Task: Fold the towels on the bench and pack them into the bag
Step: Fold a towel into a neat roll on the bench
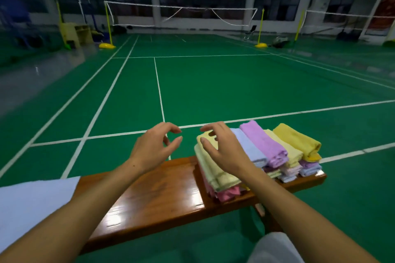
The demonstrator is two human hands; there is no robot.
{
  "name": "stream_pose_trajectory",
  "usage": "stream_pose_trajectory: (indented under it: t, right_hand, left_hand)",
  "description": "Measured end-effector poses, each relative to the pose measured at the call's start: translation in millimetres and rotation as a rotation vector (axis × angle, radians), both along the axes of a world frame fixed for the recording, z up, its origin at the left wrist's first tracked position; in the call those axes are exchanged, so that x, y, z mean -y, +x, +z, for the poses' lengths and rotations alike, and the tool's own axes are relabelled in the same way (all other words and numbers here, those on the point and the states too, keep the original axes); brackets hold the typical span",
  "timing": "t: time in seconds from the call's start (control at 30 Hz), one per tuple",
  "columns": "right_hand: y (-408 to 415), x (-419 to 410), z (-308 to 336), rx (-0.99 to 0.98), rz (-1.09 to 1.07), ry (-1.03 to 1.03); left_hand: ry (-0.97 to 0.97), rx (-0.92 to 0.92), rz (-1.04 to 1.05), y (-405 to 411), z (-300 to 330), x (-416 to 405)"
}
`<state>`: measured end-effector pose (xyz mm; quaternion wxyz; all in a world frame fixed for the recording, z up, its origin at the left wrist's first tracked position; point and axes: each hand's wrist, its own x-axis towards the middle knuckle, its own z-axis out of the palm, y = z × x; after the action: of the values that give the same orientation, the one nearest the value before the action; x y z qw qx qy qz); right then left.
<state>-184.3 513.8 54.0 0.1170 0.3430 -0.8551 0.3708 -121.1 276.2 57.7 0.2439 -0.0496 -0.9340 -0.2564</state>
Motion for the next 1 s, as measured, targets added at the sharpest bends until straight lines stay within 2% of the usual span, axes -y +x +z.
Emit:
stream_pose_trajectory:
  t: [0.23,0.47,0.6,0.73,0.77,0.93,1.0]
  right_hand:
    - [58.6,139.2,-37.8,0.053,0.221,-0.019]
    - [121.4,280.2,-92.4,0.271,0.399,0.085]
    - [157.5,337.6,-122.6,0.468,0.318,0.238]
    - [175.2,378.4,-147.7,0.931,0.166,0.188]
    - [177.6,387.7,-151.2,0.976,0.133,0.177]
    - [177.2,419.2,-149.5,0.919,0.089,0.214]
    - [176.8,421.2,-143.5,0.912,0.116,0.174]
  left_hand:
    - [-0.021,0.108,0.243,123.2,-42.5,151.6]
    - [-0.054,0.33,0.535,237.9,-98.2,274.4]
    - [-0.087,0.461,0.692,284.0,-133.0,320.0]
    - [-0.19,0.492,0.868,303.8,-156.9,352.8]
    - [-0.193,0.485,0.902,306.0,-161.6,360.9]
    - [-0.185,0.495,1.099,303.4,-167.2,386.7]
    - [-0.091,0.511,1.127,299.2,-165.0,394.7]
